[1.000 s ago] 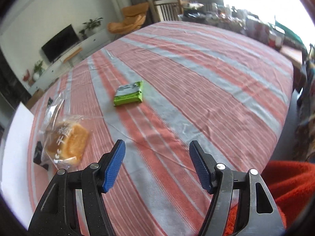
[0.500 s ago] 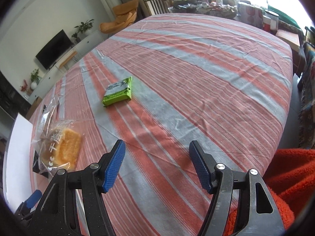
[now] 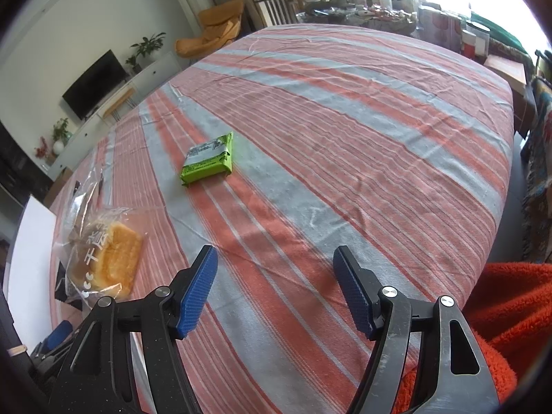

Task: Organize snacks

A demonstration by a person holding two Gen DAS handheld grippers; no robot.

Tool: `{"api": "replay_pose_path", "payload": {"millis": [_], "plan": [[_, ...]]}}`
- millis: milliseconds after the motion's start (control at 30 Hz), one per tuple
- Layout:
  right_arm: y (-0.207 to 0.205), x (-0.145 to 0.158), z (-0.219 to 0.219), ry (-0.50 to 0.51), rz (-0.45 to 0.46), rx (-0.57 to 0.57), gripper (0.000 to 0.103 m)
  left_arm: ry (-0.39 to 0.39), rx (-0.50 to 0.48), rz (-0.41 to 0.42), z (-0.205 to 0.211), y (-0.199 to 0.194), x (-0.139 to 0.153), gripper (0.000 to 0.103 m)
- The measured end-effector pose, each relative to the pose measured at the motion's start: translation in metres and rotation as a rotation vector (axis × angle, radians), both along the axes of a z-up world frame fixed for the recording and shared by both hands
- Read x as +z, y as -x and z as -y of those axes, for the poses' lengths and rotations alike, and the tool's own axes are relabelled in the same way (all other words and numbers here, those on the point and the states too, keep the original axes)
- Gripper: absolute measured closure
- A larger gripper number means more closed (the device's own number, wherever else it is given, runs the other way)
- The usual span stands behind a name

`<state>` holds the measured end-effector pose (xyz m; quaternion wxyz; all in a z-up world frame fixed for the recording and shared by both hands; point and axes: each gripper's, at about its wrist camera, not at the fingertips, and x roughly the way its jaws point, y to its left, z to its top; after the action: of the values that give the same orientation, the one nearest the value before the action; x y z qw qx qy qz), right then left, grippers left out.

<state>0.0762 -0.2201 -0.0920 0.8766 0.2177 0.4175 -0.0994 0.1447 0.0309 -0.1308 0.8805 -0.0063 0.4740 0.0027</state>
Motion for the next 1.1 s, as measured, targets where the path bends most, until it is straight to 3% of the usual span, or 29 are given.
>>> {"api": "replay_pose_path", "payload": {"millis": [267, 1100], "plan": [[0.0001, -0.0003, 0.0001, -0.005, 0.003, 0.0, 0.029, -0.004, 0.006, 0.039, -0.0028, -0.0001, -0.0009, 0.0], [-0.0003, -0.0012, -0.0005, -0.003, 0.002, 0.003, 0.027, -0.004, 0.009, 0.041, -0.0031, 0.0001, -0.0013, 0.0]]}}
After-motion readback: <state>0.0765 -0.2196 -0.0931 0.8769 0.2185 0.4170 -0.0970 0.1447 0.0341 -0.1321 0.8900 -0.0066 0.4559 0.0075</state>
